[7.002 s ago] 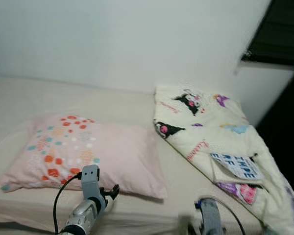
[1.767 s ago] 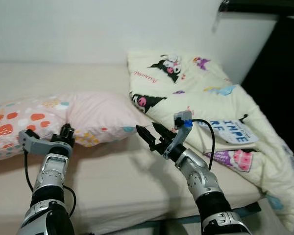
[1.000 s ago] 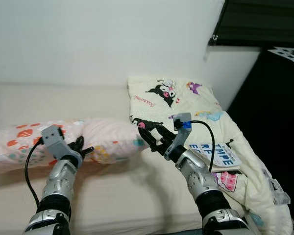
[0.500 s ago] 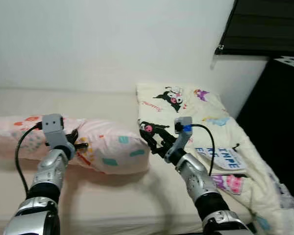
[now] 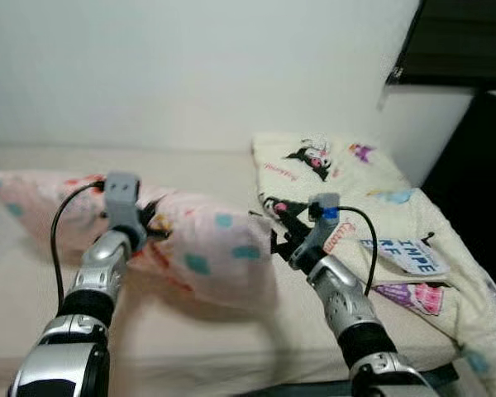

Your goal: Clean up the room

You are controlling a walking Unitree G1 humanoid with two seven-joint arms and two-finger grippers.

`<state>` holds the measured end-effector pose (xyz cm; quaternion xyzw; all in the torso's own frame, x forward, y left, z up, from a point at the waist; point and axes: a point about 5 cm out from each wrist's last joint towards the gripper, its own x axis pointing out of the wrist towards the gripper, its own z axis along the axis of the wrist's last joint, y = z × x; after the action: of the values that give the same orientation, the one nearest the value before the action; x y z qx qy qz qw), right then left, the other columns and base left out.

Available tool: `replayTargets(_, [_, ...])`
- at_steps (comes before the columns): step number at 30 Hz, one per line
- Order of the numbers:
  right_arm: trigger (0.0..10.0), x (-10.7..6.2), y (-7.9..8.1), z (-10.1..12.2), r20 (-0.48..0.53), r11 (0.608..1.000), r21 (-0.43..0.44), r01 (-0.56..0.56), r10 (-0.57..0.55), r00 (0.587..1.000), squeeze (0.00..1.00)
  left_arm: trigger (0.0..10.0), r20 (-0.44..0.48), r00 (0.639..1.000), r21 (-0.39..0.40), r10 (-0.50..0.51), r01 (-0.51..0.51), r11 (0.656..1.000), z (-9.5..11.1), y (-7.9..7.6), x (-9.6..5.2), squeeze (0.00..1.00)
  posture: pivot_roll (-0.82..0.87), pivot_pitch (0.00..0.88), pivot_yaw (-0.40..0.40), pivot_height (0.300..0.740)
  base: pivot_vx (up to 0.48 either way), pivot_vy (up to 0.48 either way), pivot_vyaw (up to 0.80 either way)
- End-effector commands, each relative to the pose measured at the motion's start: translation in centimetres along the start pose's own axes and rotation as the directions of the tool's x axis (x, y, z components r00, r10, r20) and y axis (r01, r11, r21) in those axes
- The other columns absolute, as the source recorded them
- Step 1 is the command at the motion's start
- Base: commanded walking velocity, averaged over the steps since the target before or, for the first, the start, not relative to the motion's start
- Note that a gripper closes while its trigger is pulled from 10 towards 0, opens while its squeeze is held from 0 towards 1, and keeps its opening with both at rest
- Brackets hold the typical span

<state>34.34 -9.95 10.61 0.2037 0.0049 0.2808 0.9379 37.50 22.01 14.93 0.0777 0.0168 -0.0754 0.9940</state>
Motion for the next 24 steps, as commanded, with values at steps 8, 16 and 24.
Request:
replayTargets(8, [10.0, 0.0, -0.2, 0.3, 0.011, 1.0, -0.005, 0.003, -0.003, 1.0, 0.0, 10.0, 0.152, 0.988, 0.133, -0.015, -0.005, 0.991, 4.6, 0.9, 0.9, 0.0, -0.04, 0.0, -0.047, 0.74, 0.0, 0.438, 0.0])
replayTargets(16, [10.0, 0.0, -0.5, 0.5, 0.022, 1.0, -0.002, 0.021, -0.021, 1.0, 0.0, 10.0, 0.149, 0.981, 0.214, -0.12, 0.087, 0.973, 4.8, -1.8, 1.6, 0.0, -0.04, 0.0, -0.046, 0.74, 0.0, 0.431, 0.0])
replayTargets(24, [10.0, 0.1, -0.7, 0.7, 0.026, 0.999, 0.007, 0.04, -0.04, 0.999, 0.0, 10.0, 0.155, 0.957, 0.284, -0.246, 0.195, 0.939, 5.5, -5.2, 2.4, 0.0, -0.04, 0.0, -0.038, 0.74, 0.0, 0.428, -0.3])
